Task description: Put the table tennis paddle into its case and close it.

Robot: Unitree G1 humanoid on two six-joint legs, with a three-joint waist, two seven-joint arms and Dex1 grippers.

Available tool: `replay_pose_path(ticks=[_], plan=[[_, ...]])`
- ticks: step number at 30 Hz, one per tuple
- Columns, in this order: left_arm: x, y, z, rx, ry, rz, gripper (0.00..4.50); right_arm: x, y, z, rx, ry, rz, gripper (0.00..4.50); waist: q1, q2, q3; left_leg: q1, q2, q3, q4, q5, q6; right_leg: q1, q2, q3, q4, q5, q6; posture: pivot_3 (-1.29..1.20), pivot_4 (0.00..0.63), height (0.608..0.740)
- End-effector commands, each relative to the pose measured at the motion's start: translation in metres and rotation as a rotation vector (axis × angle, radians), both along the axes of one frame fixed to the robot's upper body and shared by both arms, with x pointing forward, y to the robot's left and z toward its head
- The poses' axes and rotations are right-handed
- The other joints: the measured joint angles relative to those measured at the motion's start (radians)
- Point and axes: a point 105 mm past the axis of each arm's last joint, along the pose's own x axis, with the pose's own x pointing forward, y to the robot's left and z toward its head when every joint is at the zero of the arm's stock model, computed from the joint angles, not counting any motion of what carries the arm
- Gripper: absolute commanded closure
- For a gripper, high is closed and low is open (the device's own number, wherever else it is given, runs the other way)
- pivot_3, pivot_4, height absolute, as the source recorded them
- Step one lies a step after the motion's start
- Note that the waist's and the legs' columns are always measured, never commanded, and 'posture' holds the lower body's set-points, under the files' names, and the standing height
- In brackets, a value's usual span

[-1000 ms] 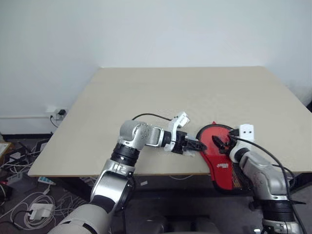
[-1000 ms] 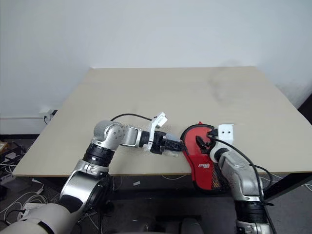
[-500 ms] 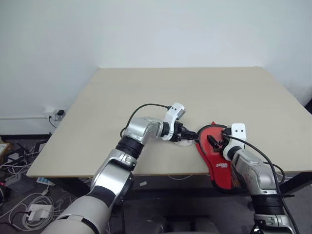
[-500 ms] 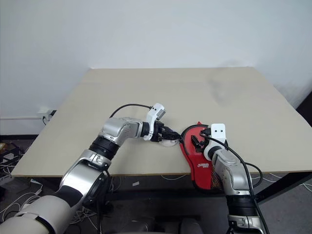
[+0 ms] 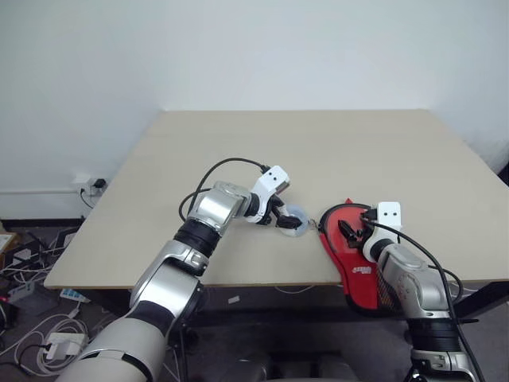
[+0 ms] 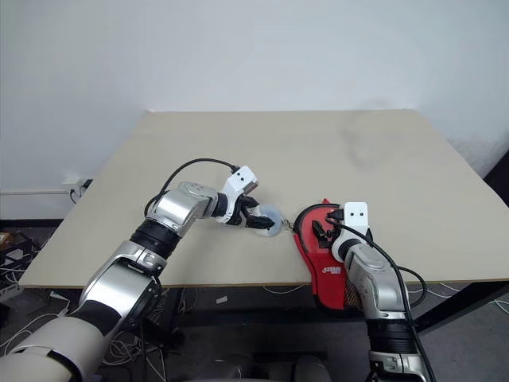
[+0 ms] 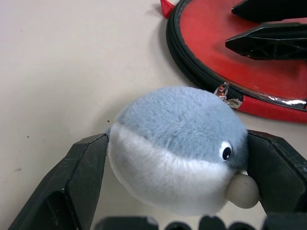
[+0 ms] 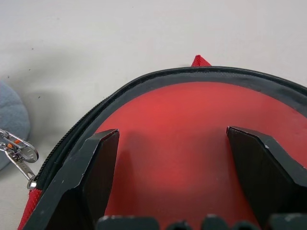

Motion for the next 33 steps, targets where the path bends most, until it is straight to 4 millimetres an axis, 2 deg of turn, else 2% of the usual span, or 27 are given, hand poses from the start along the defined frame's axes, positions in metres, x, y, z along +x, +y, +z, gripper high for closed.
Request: replay_pose_path(ticks=[1,5,10,18,20,27,33], plan=[[0.006,-0.004,0.007,0.017,-0.042,-0.008,0.03,-0.001,0.004,-0.009,0.003,0.040,0.015,0.62,0.000,0.000,0.000,0.000,0.000,0.000,0.000,0.000,0.000,0.000,0.000,0.000,0.000,0.000,0.000,0.00,0.000,0.716],[-0.001,-0.011,-0.007,0.038,-0.022,-0.047,0.03,-0.001,0.004,-0.014,-0.033,0.059,0.020,0.62,0.000,0.000,0.000,0.000,0.000,0.000,0.000,0.000,0.000,0.000,0.000,0.000,0.000,0.000,0.000,0.00,0.000,0.716],[-0.002,-0.017,-0.009,0.001,0.008,-0.061,0.03,-0.001,0.005,-0.015,-0.044,0.063,0.022,0.62,0.000,-0.001,-0.001,0.000,0.000,0.000,0.000,0.000,0.000,0.000,0.000,0.000,0.000,0.000,0.000,0.00,0.000,0.716],[0.000,-0.017,-0.004,0.033,-0.023,-0.119,2.55,0.002,0.008,-0.015,-0.053,0.066,0.027,0.62,0.000,-0.002,-0.001,0.000,0.000,0.000,0.001,0.000,0.000,0.001,0.000,0.000,0.000,0.000,0.000,0.00,0.000,0.716],[0.005,-0.015,-0.001,0.065,-0.057,-0.130,3.07,0.002,0.007,-0.017,-0.058,0.078,0.026,0.62,0.000,-0.002,-0.001,0.000,0.000,0.000,0.001,0.000,0.000,0.000,0.000,0.000,0.000,0.000,0.000,0.00,0.000,0.716],[0.025,-0.016,0.010,0.163,-0.181,-0.137,3.07,-0.004,0.008,-0.031,-0.109,0.150,0.040,0.62,0.000,-0.004,-0.001,0.000,0.000,-0.001,0.001,0.000,0.000,0.000,0.000,-0.001,0.000,0.000,0.000,0.00,0.000,0.716],[0.037,-0.030,0.019,0.219,-0.297,-0.119,3.07,-0.008,0.006,-0.039,-0.124,0.190,0.019,0.62,0.000,-0.006,-0.001,0.000,0.000,-0.001,0.001,0.000,0.000,0.000,-0.001,-0.001,0.000,0.000,0.000,0.00,0.000,0.716]])
